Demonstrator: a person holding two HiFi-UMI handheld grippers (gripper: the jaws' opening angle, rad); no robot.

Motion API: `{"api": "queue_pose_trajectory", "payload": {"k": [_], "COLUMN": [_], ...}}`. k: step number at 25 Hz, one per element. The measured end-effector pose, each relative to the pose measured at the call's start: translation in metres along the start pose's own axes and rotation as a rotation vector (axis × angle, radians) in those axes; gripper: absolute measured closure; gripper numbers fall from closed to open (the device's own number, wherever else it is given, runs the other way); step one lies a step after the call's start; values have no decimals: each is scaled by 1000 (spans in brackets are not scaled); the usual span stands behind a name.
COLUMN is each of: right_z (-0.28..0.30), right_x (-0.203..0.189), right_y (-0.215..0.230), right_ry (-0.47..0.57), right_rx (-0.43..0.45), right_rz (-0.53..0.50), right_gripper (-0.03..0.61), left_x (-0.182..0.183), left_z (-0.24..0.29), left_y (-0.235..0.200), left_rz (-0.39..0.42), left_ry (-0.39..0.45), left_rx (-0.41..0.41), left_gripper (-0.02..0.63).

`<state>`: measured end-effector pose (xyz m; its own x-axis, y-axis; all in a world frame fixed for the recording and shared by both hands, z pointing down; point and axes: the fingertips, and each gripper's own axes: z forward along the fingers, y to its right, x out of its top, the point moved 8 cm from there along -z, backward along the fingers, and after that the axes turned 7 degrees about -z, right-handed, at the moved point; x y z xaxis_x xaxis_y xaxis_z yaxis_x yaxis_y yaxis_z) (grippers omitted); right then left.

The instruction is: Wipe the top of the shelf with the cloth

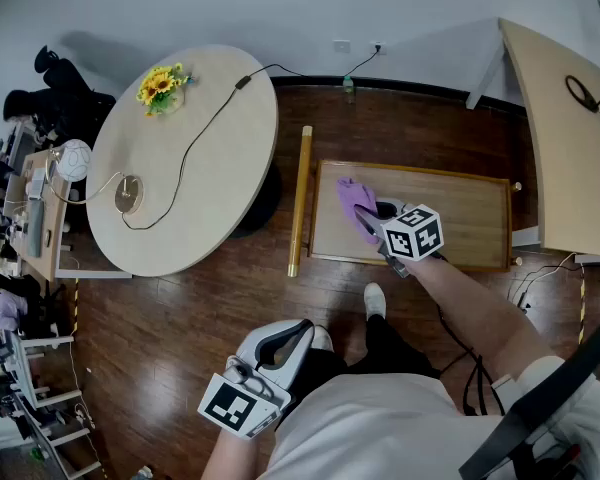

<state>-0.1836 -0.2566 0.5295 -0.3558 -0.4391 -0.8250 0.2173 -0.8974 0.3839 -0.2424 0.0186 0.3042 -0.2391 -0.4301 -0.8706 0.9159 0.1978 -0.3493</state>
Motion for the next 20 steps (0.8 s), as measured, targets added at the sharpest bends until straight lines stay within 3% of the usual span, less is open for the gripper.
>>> {"api": "queue_pose_trajectory", "payload": {"k": [4, 11, 14, 20], "right_z": [71, 169, 164, 88], "right_x": [-2, -24, -34, -63], "right_y": [44, 73, 95, 149], "right_ry": [-42, -104, -115, -151], "right_rx": [-33, -58, -90, -229], "right_rz": [70, 176, 199, 208], "right_gripper": [528, 528, 528, 528], "left_x": [7, 4, -1, -2], "left_z": [20, 25, 34, 70], "left_y": [-25, -64, -75, -78], "left_rz": [-35, -47, -58, -43], "left_ry": [-11, -81, -126, -166], "left_rx": [3, 6, -15, -106], "left_gripper": [588, 588, 588, 588]}}
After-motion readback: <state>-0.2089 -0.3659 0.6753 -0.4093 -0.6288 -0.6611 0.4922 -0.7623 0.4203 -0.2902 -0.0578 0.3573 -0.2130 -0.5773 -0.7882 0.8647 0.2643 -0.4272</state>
